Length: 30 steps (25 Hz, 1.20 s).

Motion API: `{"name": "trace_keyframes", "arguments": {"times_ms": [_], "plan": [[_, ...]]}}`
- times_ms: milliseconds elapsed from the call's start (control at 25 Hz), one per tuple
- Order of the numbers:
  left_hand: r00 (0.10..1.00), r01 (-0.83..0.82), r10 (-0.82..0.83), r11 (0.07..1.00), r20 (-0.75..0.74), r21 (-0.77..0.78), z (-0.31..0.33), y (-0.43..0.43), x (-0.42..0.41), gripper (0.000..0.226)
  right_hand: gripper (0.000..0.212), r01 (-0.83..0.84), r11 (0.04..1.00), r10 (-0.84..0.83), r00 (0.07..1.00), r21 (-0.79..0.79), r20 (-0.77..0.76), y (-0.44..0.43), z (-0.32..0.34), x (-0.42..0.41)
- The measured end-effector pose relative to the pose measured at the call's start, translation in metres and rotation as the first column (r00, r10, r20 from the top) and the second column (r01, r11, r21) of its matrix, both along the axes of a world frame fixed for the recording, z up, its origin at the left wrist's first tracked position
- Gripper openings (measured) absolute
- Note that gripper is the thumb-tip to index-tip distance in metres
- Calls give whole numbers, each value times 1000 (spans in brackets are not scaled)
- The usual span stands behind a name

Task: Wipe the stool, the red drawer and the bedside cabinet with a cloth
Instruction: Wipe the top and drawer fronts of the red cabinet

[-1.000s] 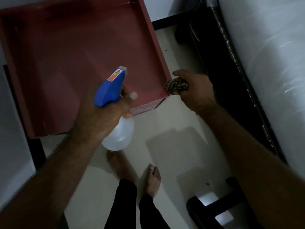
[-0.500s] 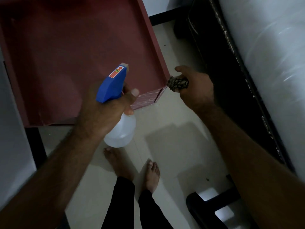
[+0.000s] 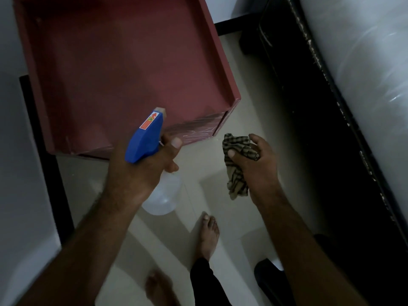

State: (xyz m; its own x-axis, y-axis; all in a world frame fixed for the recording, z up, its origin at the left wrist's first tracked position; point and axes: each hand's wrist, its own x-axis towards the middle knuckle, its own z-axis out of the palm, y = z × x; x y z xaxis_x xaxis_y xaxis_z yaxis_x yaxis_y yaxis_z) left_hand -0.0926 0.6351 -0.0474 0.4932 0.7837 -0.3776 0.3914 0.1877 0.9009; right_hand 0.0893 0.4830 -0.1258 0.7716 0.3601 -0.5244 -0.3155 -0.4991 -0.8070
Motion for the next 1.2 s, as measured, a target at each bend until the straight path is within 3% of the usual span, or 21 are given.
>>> {"name": "trace_keyframes", "arguments": {"times_ms": [160, 440, 640, 920, 1200], "plan": [[999, -33, 33, 999, -27, 5, -3, -10, -30, 38, 70, 73, 988, -46, 979, 136, -196, 5, 0, -35], [997, -80, 80, 997, 12, 10, 0, -31, -95, 17, 59, 47, 965, 23, 965, 258, -260, -6, 35, -103], [981, -193, 195, 979, -22, 68, -1, -49, -126, 19, 45, 104, 956, -5, 941, 273, -339, -10, 20, -137], [928, -365, 371, 926, -44, 99, -28, -63, -124, 32, 41, 95, 943, 35, 925, 319, -377, 8, -28, -143], [892, -453, 442, 875, 96, 171, -98, -61, -132, 25, 37, 81, 874, 79, 949, 479, -304, 38, -78, -164]]}}
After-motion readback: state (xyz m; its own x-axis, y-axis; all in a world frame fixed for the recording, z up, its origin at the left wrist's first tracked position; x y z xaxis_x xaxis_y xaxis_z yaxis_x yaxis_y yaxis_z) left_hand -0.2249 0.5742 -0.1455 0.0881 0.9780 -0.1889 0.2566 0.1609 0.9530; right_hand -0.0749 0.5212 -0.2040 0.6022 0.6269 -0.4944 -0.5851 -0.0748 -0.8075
